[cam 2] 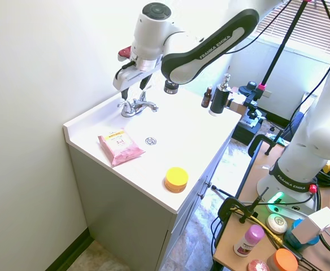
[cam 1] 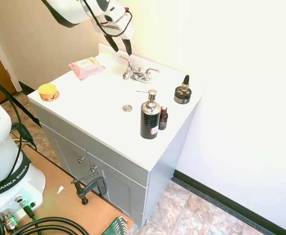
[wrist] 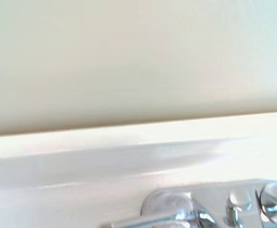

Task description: Turn on the hot water

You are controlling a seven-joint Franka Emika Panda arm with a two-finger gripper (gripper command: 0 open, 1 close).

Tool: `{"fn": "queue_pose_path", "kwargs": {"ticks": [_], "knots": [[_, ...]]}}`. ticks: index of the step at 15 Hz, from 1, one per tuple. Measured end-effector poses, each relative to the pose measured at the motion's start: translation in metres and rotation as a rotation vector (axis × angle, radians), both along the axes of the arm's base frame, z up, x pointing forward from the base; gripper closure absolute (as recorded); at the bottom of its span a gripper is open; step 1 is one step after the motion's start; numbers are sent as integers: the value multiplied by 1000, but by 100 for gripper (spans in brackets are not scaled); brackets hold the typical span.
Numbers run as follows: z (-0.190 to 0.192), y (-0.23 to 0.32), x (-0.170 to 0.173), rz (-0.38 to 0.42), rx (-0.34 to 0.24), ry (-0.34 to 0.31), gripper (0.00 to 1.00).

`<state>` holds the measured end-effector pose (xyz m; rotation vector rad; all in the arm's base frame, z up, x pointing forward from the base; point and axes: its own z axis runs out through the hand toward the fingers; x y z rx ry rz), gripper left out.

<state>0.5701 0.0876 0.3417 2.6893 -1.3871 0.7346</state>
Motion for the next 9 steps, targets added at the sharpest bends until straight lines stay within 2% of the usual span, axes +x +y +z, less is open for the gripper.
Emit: {"fn": "queue_pose_path", "kwargs": {"ticks": [4, 9], "knots": [[-17, 6, 22, 6, -35, -22, 0], [-36, 1, 30, -15, -55, 12, 0]]}}
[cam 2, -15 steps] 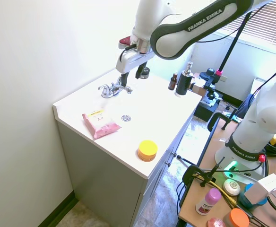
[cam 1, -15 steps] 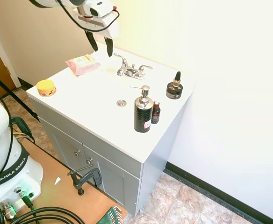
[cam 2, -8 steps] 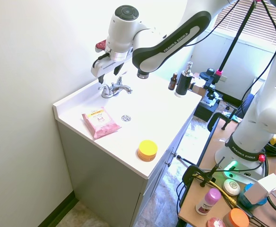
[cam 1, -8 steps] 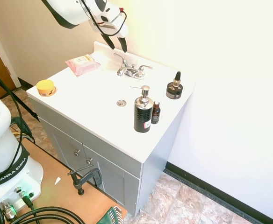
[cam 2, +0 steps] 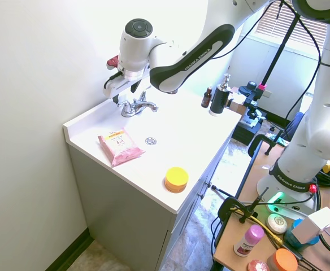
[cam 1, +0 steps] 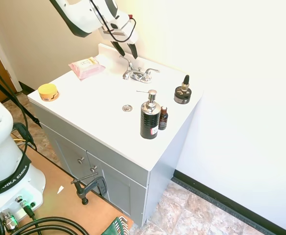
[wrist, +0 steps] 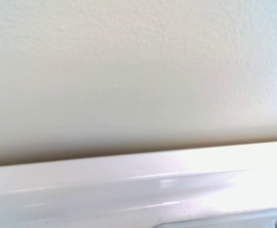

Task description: Turn on the hot water

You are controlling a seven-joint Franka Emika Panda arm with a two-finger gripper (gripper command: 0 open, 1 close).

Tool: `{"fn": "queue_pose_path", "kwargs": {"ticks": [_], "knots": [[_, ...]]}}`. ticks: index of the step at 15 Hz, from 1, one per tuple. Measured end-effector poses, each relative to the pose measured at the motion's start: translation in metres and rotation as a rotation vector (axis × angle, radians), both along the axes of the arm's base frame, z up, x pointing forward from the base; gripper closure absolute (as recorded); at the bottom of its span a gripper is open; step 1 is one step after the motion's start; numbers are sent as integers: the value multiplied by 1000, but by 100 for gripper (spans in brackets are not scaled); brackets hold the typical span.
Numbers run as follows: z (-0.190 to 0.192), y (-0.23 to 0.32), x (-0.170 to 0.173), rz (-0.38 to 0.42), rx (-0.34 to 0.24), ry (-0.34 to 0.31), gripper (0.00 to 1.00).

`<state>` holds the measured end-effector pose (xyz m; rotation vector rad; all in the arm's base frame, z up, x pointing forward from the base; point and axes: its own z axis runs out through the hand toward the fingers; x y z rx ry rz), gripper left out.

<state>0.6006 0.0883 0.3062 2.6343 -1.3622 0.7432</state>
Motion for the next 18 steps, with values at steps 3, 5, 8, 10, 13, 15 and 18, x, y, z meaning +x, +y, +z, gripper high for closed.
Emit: {"fn": "queue_pose_path", "kwargs": {"ticks": [3, 5, 8, 10, 13, 15, 18], "knots": [[-4, -3, -3, -21, 25, 98, 0], [-5, -8, -9, -24, 11, 182, 0], [-3, -21, -17, -53, -42, 245, 0], [-3, -27, -19, -58, -68, 245, 0], [-2, -26, -21, -71, -60, 241, 0], [5, -24, -35, -24, 7, 286, 0], [37, -35, -68, -5, 95, 333, 0]]}}
